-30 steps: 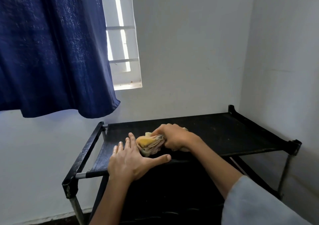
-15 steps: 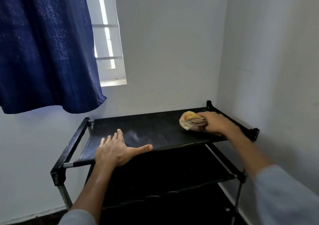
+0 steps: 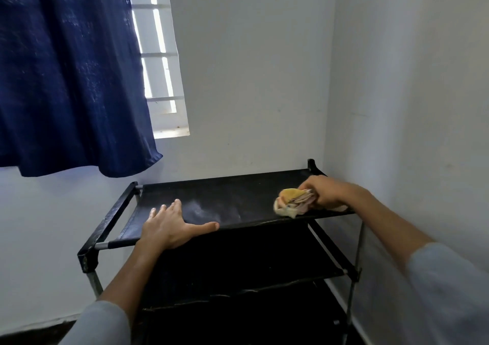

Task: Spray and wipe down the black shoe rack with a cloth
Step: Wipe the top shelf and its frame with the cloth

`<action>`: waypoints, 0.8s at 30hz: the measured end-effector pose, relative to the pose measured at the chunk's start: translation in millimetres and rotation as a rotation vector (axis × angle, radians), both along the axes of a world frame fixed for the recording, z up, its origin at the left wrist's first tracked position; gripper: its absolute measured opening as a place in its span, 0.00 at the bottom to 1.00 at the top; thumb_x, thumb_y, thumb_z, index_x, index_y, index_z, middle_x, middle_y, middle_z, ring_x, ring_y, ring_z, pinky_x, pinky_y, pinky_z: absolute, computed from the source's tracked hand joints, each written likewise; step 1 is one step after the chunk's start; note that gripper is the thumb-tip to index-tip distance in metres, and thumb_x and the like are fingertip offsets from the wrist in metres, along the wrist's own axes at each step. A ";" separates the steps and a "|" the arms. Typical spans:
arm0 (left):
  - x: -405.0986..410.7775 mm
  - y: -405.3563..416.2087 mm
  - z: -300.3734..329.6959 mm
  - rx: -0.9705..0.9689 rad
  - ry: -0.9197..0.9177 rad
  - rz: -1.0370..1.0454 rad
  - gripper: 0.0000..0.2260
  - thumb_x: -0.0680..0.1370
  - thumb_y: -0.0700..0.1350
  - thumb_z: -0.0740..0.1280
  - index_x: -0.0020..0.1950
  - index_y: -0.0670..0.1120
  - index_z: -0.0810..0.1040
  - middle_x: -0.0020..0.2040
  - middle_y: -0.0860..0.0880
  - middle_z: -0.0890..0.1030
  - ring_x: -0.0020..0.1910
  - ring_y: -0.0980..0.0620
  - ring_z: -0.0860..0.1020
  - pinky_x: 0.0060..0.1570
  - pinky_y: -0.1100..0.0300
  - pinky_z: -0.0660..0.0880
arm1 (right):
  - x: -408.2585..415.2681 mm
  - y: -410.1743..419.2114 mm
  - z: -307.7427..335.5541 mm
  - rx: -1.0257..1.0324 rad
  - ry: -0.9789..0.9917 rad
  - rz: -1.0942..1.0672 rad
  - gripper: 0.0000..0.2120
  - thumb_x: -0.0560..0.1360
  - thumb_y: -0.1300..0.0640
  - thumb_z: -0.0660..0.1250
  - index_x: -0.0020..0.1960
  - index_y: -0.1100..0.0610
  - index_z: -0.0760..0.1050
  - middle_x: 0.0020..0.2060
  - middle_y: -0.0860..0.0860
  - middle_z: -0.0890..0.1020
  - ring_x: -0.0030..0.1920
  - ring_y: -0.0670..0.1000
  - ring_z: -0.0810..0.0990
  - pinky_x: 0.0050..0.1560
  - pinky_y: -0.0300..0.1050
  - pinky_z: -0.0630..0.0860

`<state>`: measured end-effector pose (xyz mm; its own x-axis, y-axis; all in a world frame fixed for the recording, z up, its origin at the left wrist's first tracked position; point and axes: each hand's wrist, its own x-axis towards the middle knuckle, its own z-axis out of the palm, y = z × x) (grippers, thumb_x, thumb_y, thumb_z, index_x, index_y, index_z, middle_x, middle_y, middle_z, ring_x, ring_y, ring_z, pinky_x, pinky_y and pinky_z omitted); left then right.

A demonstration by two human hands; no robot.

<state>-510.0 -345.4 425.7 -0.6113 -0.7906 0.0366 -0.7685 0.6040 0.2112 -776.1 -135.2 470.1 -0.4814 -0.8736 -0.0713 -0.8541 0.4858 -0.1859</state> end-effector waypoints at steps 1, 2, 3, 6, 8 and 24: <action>-6.3 1.7 0.9 -0.012 -0.006 -0.027 0.65 0.51 0.84 0.52 0.78 0.45 0.49 0.78 0.47 0.53 0.77 0.45 0.49 0.73 0.46 0.49 | -7.6 5.3 0.1 -0.017 -0.005 -0.044 0.16 0.72 0.61 0.68 0.57 0.45 0.78 0.50 0.49 0.82 0.53 0.51 0.79 0.50 0.44 0.75; -14.4 5.3 2.0 -0.025 -0.015 -0.058 0.66 0.50 0.84 0.51 0.78 0.45 0.49 0.78 0.48 0.52 0.77 0.47 0.50 0.74 0.47 0.47 | -11.7 5.5 -0.5 -0.039 0.005 -0.082 0.17 0.73 0.61 0.67 0.59 0.47 0.77 0.51 0.50 0.82 0.51 0.51 0.79 0.45 0.42 0.72; -23.8 10.9 2.9 -0.036 -0.019 -0.084 0.67 0.49 0.84 0.51 0.78 0.44 0.49 0.78 0.47 0.52 0.77 0.48 0.50 0.74 0.48 0.46 | -11.5 0.8 -1.2 -0.063 0.028 -0.107 0.17 0.73 0.59 0.67 0.60 0.47 0.77 0.52 0.51 0.82 0.48 0.51 0.78 0.42 0.40 0.70; -52.8 31.9 2.1 -0.043 -0.007 -0.141 0.68 0.48 0.84 0.52 0.77 0.42 0.50 0.77 0.47 0.55 0.76 0.48 0.53 0.74 0.51 0.47 | 3.0 -32.4 -8.2 -0.151 0.127 -0.114 0.13 0.73 0.48 0.69 0.57 0.43 0.78 0.53 0.50 0.82 0.52 0.53 0.80 0.43 0.41 0.71; -68.1 39.4 -2.1 -0.025 -0.010 -0.168 0.68 0.47 0.84 0.52 0.77 0.43 0.50 0.78 0.47 0.55 0.76 0.49 0.52 0.74 0.52 0.47 | 19.1 -59.8 -16.2 -0.199 0.142 -0.073 0.15 0.71 0.46 0.70 0.58 0.41 0.77 0.55 0.50 0.82 0.55 0.54 0.80 0.48 0.45 0.74; -86.7 27.3 -14.5 0.198 -0.144 -0.214 0.68 0.47 0.84 0.51 0.77 0.49 0.37 0.77 0.51 0.38 0.76 0.52 0.38 0.75 0.47 0.41 | -25.6 -77.5 -23.3 -0.172 0.316 -0.045 0.14 0.72 0.55 0.69 0.57 0.44 0.78 0.51 0.50 0.82 0.53 0.53 0.79 0.43 0.42 0.68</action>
